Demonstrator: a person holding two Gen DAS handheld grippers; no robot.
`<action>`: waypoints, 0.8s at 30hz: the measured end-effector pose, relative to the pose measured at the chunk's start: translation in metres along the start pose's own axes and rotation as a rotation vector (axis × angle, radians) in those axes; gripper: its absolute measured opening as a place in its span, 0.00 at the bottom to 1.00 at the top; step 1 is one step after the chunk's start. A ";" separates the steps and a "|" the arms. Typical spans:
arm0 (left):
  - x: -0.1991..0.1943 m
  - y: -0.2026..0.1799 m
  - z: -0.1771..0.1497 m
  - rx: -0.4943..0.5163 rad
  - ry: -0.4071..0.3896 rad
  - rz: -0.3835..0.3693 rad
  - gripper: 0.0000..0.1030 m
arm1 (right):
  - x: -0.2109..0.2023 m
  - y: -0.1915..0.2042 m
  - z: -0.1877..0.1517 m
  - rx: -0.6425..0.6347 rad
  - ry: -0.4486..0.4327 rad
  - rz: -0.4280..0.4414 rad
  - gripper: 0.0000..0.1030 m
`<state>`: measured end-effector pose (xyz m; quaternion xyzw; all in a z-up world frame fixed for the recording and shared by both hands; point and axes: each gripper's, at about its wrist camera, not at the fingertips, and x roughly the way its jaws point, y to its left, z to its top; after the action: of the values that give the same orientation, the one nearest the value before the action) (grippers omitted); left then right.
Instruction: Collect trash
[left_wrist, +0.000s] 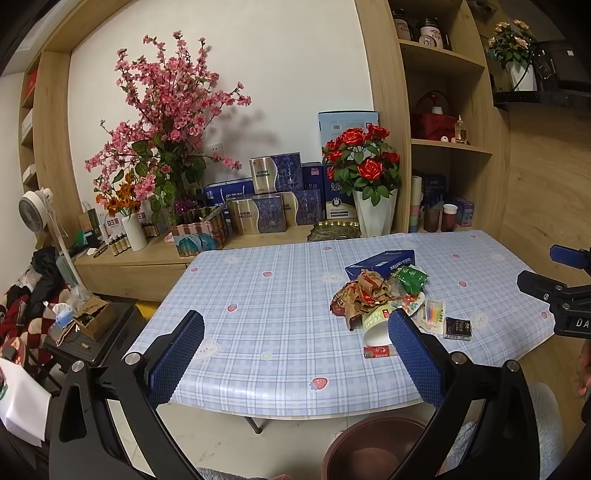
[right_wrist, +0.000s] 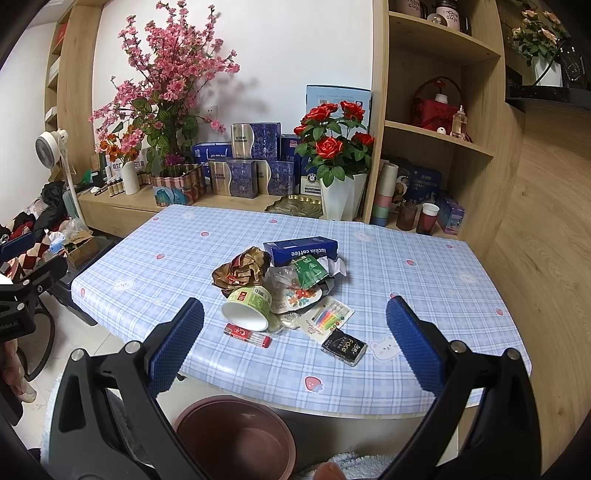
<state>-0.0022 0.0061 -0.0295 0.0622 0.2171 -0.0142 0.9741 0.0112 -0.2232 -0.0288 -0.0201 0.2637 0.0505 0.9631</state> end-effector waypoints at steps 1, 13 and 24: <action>0.000 0.000 0.000 0.000 0.001 0.000 0.95 | 0.000 0.000 0.000 0.000 0.000 0.000 0.95; 0.001 -0.001 0.000 0.001 0.008 -0.002 0.95 | -0.002 0.002 0.004 -0.002 0.001 -0.002 0.95; 0.007 -0.004 -0.010 -0.010 0.022 0.000 0.95 | 0.004 -0.005 0.000 0.015 -0.002 -0.001 0.95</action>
<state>0.0003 0.0037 -0.0416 0.0573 0.2281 -0.0121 0.9719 0.0148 -0.2275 -0.0306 -0.0130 0.2631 0.0481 0.9635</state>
